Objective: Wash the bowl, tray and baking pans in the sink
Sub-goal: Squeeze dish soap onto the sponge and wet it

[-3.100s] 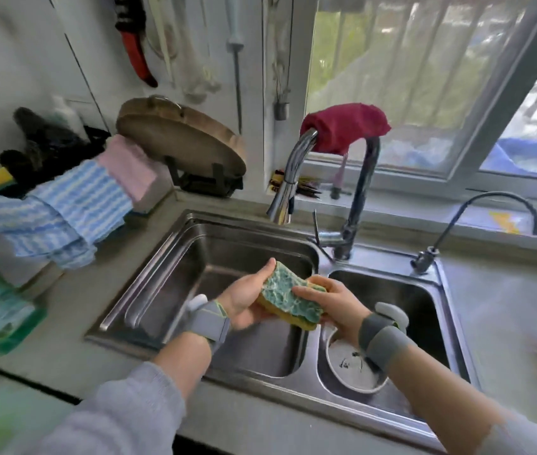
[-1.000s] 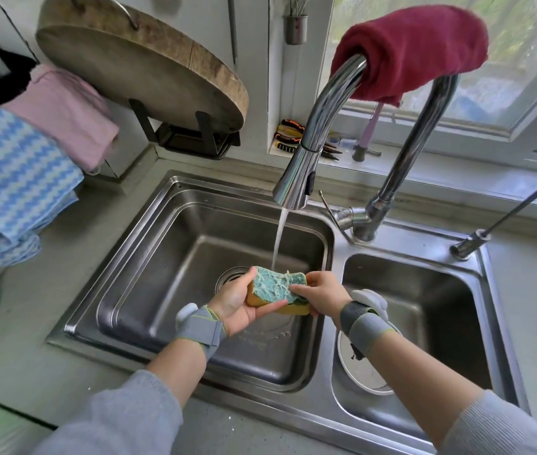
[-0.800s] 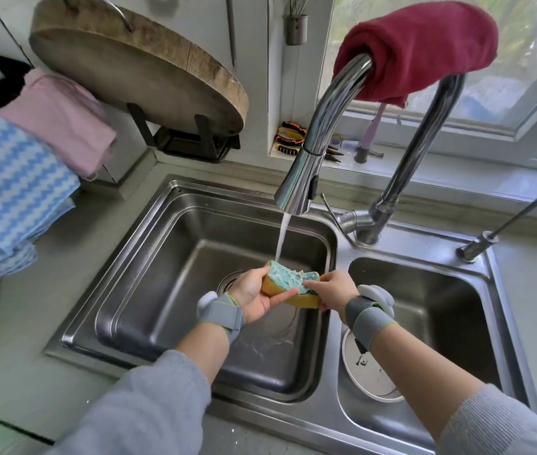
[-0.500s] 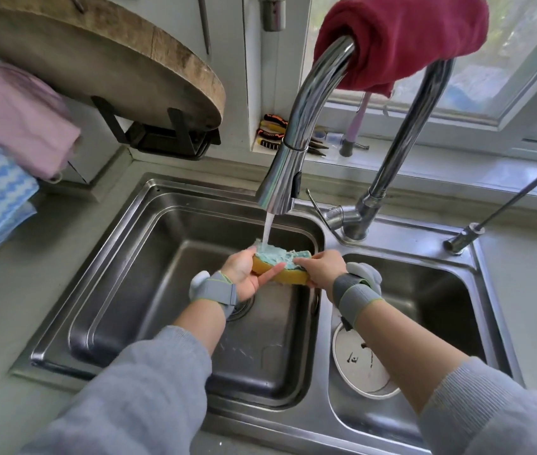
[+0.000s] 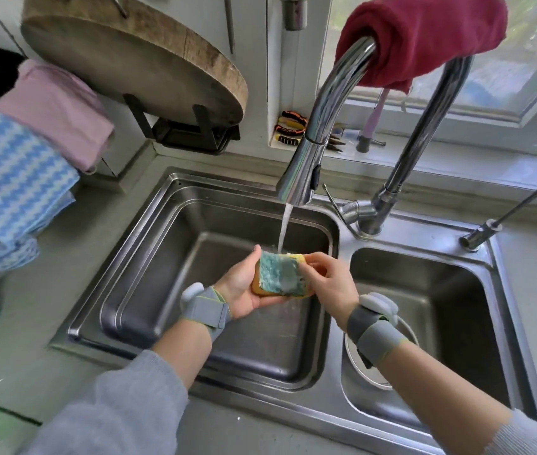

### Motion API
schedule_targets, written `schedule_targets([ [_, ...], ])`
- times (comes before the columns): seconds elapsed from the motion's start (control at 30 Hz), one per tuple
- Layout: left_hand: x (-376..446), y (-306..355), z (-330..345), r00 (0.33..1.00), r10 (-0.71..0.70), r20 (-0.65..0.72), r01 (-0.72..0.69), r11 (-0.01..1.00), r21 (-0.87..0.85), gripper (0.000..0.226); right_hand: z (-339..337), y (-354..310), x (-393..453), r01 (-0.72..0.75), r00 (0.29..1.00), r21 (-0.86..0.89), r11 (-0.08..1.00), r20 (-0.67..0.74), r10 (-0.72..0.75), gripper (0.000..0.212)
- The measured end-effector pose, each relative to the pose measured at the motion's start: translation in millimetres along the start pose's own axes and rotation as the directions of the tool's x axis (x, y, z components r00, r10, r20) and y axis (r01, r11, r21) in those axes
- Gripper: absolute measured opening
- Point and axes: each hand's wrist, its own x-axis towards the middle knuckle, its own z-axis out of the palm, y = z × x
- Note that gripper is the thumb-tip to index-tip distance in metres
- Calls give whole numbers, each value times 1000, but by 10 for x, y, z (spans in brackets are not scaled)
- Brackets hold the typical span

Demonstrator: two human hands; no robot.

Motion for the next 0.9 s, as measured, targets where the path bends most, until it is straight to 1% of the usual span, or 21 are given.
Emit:
schedule_targets([
  [0.07, -5, -86, 19, 999, 21, 48, -19, 999, -39, 61, 152, -97, -120, 28, 1000, 6, 1000, -14, -27, 9],
  [0.13, 6, -192, 67, 998, 55, 40, -51, 994, -99, 54, 345, -184, -236, 39, 999, 37, 999, 6, -39, 10],
  [0.17, 32, -252, 89, 997, 72, 19, -70, 992, -106, 48, 405, -200, -233, 41, 999, 45, 998, -7, -41, 11],
  [0.2, 22, -307, 119, 996, 94, -8, -94, 985, -144, 43, 429, -205, -188, 34, 999, 31, 999, -38, -33, 12],
  [0.27, 25, -403, 124, 992, 121, -23, -123, 968, -220, 39, 389, -184, -61, -15, 996, -46, 999, -93, 10, 11],
  [0.3, 30, -415, 91, 991, 131, -17, -132, 961, -244, 38, 381, -161, -44, -40, 995, -88, 995, -92, 32, 11],
  [0.33, 17, -401, 73, 991, 129, -21, -130, 959, -253, 35, 398, -150, -81, -40, 997, -109, 993, -63, 33, 14],
  [0.4, 43, -347, 31, 990, 124, -68, -136, 967, -217, 28, 494, -185, -238, 33, 999, -121, 992, 19, -31, 27],
  [0.43, 65, -343, 31, 986, 129, -103, -148, 969, -200, 30, 510, -188, -294, 55, 998, -119, 991, 34, -51, 32],
  [0.47, 56, -313, 68, 982, 147, -117, -167, 968, -186, 34, 491, -185, -246, 44, 999, -126, 991, 18, -42, 33],
  [0.57, 80, -342, 132, 980, 193, -49, -197, 975, -105, 42, 360, -135, -39, -40, 995, -153, 987, -91, 26, 21],
  [0.6, 61, -329, 147, 980, 195, -37, -198, 974, -112, 42, 374, -122, -49, -36, 997, -152, 988, -78, 25, 20],
  [0.63, 63, -311, 123, 979, 198, -49, -203, 974, -106, 39, 420, -129, -107, -5, 999, -144, 990, -40, -1, 24],
  [0.67, 88, -295, 88, 977, 201, -67, -206, 975, -86, 37, 460, -136, -171, 26, 1000, -142, 990, 2, -26, 28],
  [0.7, 115, -291, 63, 974, 216, -74, -220, 974, -47, 36, 480, -121, -200, 41, 999, -148, 988, 30, -37, 27],
  [0.73, 101, -297, 67, 971, 231, -67, -233, 972, -17, 36, 452, -96, -171, 20, 1000, -161, 987, 19, -17, 22],
  [0.77, 89, -318, 76, 974, 223, -46, -223, 975, -7, 39, 402, -65, -111, -22, 999, -177, 984, -28, 17, 16],
  [0.8, 83, -325, 87, 976, 214, -40, -214, 977, 0, 40, 356, -44, -54, -64, 996, -176, 982, -73, 52, 13],
  [0.83, 80, -309, 96, 977, 210, -40, -210, 978, 2, 40, 345, -29, -22, -75, 995, -160, 984, -83, 63, 14],
  [0.9, 43, -261, 76, 976, 206, -72, -206, 978, -2, 32, 417, -62, -98, -28, 1000, -121, 992, 4, 29, 22],
])
